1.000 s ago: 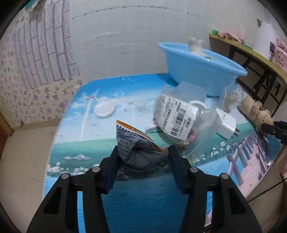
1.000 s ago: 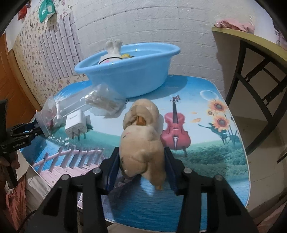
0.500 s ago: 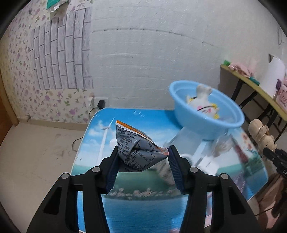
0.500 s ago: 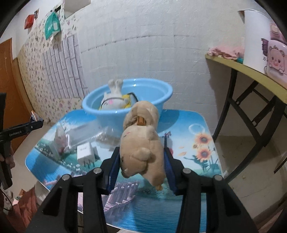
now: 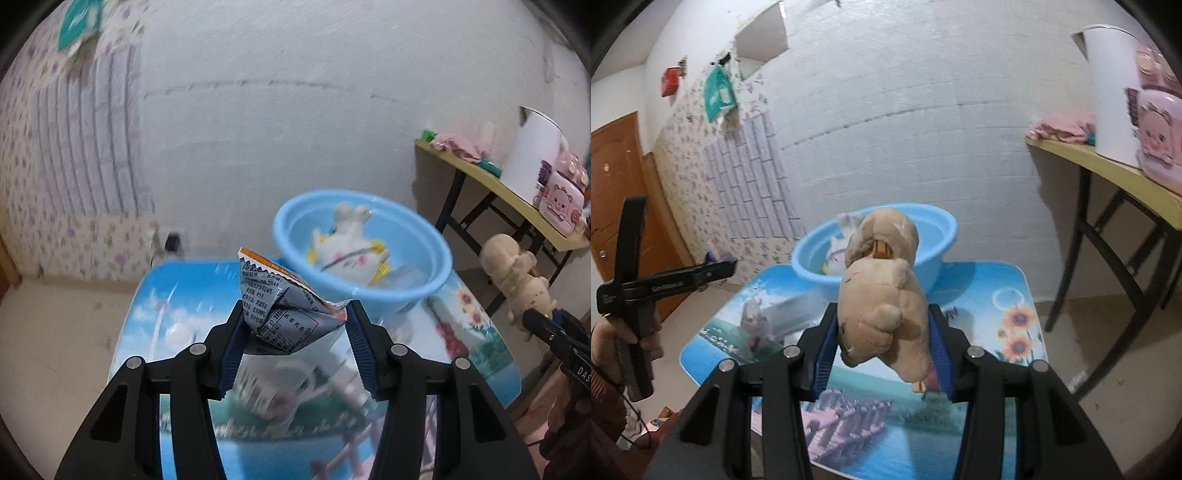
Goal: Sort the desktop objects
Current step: 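Drop the snack bag into the basin with left tool while right tool drops the plush dog in, then move left tool to the barcode-labelled clear bag while right tool approaches the clear zip bag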
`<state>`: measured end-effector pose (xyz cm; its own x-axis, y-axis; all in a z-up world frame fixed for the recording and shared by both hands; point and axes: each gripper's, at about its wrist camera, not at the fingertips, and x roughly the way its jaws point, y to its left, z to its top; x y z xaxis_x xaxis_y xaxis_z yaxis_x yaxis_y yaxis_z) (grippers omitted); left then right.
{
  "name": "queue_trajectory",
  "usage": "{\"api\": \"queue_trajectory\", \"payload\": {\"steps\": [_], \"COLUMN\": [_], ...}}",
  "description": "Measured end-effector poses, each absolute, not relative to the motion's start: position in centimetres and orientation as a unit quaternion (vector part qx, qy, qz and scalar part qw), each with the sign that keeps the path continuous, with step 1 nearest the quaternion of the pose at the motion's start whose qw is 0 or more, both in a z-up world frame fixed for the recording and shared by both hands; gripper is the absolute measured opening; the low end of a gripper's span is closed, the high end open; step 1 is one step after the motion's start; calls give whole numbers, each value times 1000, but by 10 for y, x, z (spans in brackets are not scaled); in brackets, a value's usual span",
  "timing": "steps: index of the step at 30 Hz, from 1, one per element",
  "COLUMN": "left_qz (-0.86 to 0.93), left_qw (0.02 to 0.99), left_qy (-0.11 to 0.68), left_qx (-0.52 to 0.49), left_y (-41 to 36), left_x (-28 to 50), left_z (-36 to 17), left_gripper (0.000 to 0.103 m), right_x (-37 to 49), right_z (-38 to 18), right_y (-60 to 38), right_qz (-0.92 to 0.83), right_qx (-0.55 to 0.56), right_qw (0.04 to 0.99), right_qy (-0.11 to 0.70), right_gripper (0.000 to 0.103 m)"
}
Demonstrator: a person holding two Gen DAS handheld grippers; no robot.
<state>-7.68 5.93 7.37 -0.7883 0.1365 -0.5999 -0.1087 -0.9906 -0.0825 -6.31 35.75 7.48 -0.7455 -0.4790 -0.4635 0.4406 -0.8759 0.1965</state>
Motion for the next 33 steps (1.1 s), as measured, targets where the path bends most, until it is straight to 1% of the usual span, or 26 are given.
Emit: {"api": "queue_trajectory", "payload": {"steps": [8, 12, 15, 17, 18, 19, 23, 24, 25, 26, 27, 30, 33], "left_qz": [940, 939, 939, 937, 937, 937, 937, 938, 940, 940, 941, 943, 938], "left_qw": [84, 88, 95, 94, 92, 90, 93, 87, 80, 77, 76, 65, 52], "left_qy": [-11, 17, 20, 14, 12, 10, 20, 23, 23, 21, 16, 11, 1], "left_qx": [-332, -331, -330, -335, -336, -336, -336, -334, -332, -332, -331, -327, -343], "left_y": [98, 116, 125, 129, 129, 129, 130, 128, 125, 123, 120, 107, 93], "left_x": [-120, -142, -160, -170, -172, -174, -172, -170, -168, -167, -166, -156, -148], "left_z": [69, 67, 64, 60, 58, 57, 57, 58, 59, 60, 61, 61, 53], "left_gripper": [52, 52, 54, 64, 75, 79, 81, 86, 91, 93, 94, 95, 101], "right_x": [-118, -140, -157, -167, -170, -171, -182, -183, -185, -186, -185, -180, -170], "right_z": [82, 74, 68, 65, 64, 63, 61, 61, 60, 59, 58, 55, 52], "right_y": [334, 327, 325, 325, 323, 323, 316, 313, 308, 306, 304, 304, 309], "right_qz": [-932, -925, -925, -923, -924, -925, -923, -922, -920, -920, -920, -917, -915], "right_qx": [235, 243, 249, 252, 250, 246, 251, 254, 260, 263, 266, 277, 287], "right_qw": [274, 288, 286, 288, 289, 289, 290, 290, 292, 291, 287, 286, 284], "right_qy": [-38, -36, -31, -29, -26, -26, -25, -22, -14, -11, -7, -8, -5], "right_gripper": [45, 45, 45, 45, 45, 46, 48, 49, 55, 59, 67, 68, 68]}}
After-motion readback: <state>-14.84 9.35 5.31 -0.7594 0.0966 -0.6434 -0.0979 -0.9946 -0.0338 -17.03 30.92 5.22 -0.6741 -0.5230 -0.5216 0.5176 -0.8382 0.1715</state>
